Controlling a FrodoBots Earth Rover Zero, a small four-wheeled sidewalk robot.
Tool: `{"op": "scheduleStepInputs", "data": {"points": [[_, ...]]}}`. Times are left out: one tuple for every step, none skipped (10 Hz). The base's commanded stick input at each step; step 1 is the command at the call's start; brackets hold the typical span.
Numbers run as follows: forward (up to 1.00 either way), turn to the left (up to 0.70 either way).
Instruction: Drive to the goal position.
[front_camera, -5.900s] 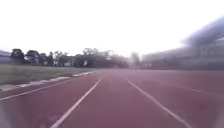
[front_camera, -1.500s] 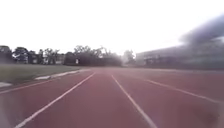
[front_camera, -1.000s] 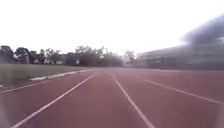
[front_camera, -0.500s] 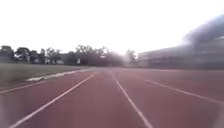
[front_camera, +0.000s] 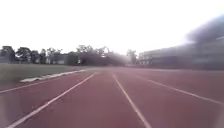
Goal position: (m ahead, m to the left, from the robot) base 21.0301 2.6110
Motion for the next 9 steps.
{"op": "scheduleStepInputs", "data": {"points": [[0.7, 0.0], [0.7, 0.0], [0.7, 0.0], [0.7, 0.0], [0.7, 0.0], [0.7, 0.0], [0.7, 0.0], [0.7, 0.0], [0.7, 0.0]]}}
